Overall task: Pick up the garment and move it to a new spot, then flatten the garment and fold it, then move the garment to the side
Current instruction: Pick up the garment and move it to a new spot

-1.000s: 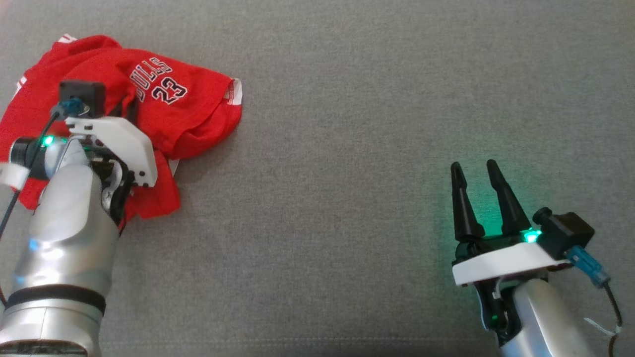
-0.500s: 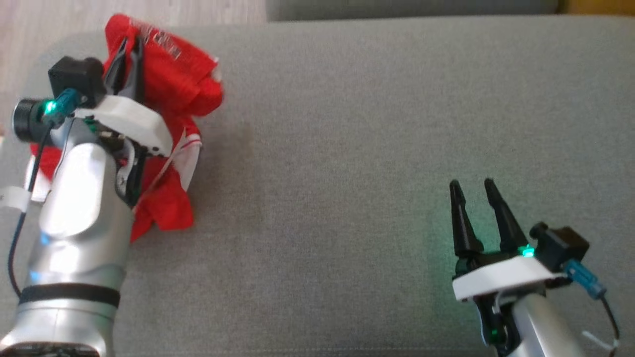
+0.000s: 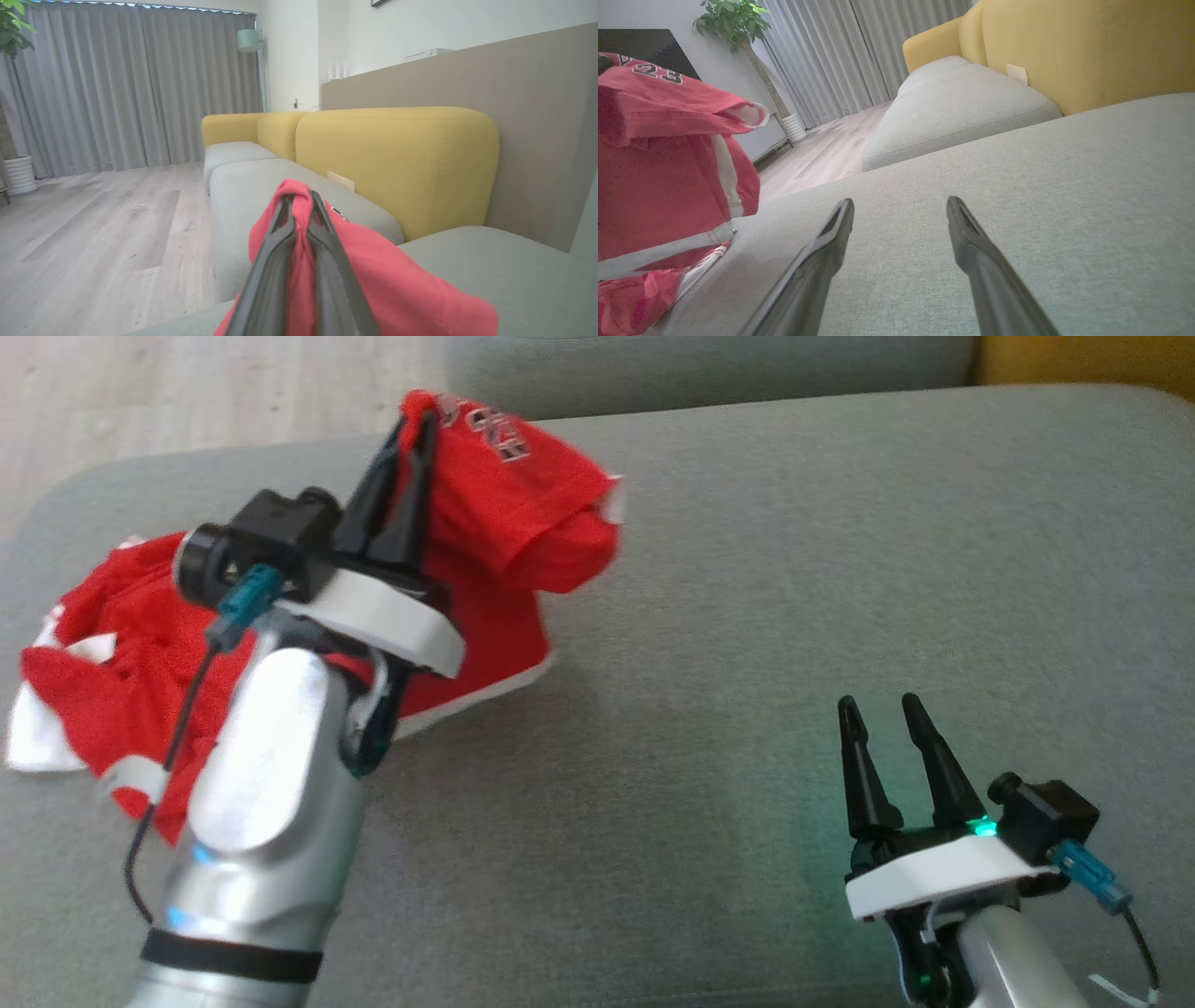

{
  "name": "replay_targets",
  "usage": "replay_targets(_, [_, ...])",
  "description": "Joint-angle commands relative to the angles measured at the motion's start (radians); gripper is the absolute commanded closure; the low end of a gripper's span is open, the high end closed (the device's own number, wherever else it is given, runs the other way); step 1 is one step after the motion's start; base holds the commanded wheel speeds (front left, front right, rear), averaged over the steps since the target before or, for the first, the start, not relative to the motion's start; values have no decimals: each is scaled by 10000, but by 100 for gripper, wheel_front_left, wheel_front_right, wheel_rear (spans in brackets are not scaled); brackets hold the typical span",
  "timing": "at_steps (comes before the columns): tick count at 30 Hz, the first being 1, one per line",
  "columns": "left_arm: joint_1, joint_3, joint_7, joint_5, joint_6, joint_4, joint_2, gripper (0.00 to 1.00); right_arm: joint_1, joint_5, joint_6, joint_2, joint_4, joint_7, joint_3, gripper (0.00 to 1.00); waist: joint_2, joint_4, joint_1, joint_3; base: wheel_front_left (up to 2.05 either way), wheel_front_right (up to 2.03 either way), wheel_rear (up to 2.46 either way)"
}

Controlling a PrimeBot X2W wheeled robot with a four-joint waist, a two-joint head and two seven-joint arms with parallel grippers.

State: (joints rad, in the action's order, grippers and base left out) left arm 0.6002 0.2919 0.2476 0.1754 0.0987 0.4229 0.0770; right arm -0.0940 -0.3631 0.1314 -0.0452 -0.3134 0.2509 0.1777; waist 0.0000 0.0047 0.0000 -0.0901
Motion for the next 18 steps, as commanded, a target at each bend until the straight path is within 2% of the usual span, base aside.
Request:
replay_targets(1, [367,-130,-56,106,30,-558,98,100,-235,-105,-7,-50,345,109,249,0,0,-337,0,-88,0,0,0])
replay_targets(9, [536,845,-286,417,-308,-821,-222,100,-491,-260,-7,-50,525,109,434,0,0,-1565,0,-711,0,0,0])
replay_targets(13, [942,1379,-187,935,-773,-555,-259,100,-635,-317,-7,-50,590,109,573,0,0,-2206,0,-1066,0,0,0])
replay_targets(18, [1762,2155,-3,1729,-1568,-2,-264,100,-820,-438,-7,-50,645,109,775,0,0,-2926,0,-1373,0,0,0])
